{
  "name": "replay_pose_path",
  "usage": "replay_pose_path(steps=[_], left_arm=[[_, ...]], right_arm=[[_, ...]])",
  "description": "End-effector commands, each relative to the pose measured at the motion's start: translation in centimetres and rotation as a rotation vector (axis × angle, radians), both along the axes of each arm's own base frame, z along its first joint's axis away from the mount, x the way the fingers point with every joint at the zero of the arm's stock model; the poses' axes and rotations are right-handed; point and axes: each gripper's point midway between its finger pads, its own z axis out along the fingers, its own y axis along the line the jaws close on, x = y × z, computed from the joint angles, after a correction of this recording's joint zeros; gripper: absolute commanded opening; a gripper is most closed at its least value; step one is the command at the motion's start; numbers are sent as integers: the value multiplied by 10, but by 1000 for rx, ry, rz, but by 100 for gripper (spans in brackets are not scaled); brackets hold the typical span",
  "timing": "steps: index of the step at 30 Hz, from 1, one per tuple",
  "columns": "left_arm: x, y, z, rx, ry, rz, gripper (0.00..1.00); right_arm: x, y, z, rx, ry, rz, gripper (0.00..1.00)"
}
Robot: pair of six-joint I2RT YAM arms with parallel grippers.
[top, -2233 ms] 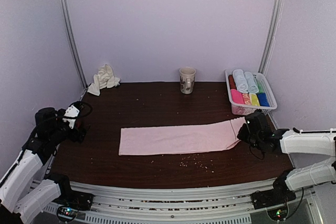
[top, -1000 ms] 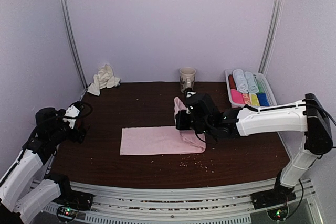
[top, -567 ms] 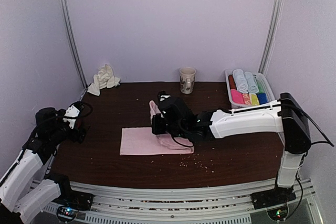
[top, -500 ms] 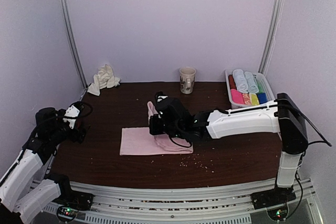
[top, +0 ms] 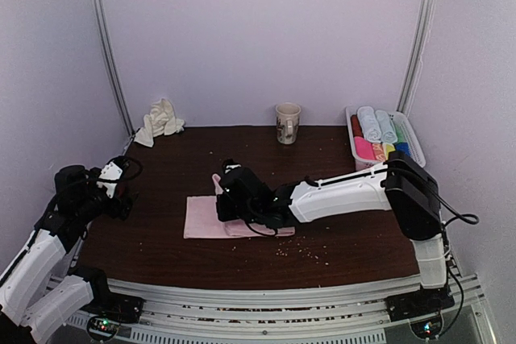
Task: Roll the towels
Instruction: Fold the towel at the center of the board.
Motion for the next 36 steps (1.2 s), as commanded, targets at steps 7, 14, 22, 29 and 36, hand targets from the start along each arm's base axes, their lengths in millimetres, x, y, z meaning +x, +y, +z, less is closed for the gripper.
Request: replay_pose_path(steps=[7,14,22,29,36], left_arm=[[2,2,4,8,-30,4,98],[2,-1,4,4,-25,-9,98],[7,-40,12,11,13,-267,98],[54,-99,21,-129,205,-436,94],[51,-164,-24,-247,479,-610,83]], right_arm=[[-7,27,1,51,1,59,32],[-27,52,24,140,7,194,68],[-18,-3,53,21,-94,113,76],[2,-106,49,-68,-107,-66,80],[29,-214,29,-164,-108,-328,80]])
